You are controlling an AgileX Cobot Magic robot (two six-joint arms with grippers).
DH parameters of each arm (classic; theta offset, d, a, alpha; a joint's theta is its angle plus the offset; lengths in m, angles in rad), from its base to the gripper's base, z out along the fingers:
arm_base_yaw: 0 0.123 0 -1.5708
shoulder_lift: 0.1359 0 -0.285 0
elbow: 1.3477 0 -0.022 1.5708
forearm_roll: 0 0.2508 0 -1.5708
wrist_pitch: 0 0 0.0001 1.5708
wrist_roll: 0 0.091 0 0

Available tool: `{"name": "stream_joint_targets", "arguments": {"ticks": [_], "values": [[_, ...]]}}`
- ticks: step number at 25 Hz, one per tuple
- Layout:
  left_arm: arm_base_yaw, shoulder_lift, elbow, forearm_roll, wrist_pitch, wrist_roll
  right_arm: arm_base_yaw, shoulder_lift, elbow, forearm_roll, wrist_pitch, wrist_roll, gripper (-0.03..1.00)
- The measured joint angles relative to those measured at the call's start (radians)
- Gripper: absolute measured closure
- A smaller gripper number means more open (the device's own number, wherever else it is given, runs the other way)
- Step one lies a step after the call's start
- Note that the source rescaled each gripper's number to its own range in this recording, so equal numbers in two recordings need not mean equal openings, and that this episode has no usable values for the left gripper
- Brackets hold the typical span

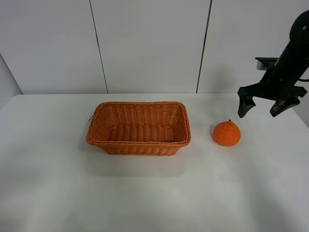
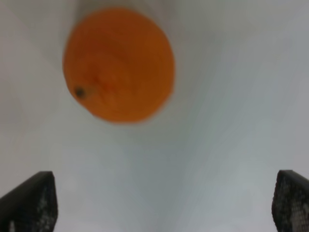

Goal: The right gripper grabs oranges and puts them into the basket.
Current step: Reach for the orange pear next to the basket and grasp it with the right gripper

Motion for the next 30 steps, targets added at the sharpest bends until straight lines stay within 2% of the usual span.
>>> {"name": "stream_joint_targets", "arguments": {"ticks": [5,21,23,24,26,29,30], "values": [[0.0,0.0,0.0,0.0,0.0,0.0,0.065,0.091,-0.101,0.0,0.003,-0.003,-0.01],[0.0,0.0,0.0,0.0,0.0,0.0,0.067,0.341,-0.111,-0.004,-0.134,0.005,-0.01],[0.0,0.0,0.0,0.0,0.0,0.0,0.067,0.357,-0.111,0.001,-0.142,0.005,0.02],[0.0,0.0,0.0,0.0,0.0,0.0,0.067,0.359,-0.111,0.004,-0.147,0.005,0.08],[0.0,0.0,0.0,0.0,0.0,0.0,0.067,0.359,-0.111,0.008,-0.157,0.004,0.27],[0.0,0.0,0.0,0.0,0.0,0.0,0.067,0.359,-0.112,0.008,-0.158,0.004,0.78],[0.0,0.0,0.0,0.0,0.0,0.0,0.067,0.356,-0.115,0.008,-0.155,0.004,0.9]]}}
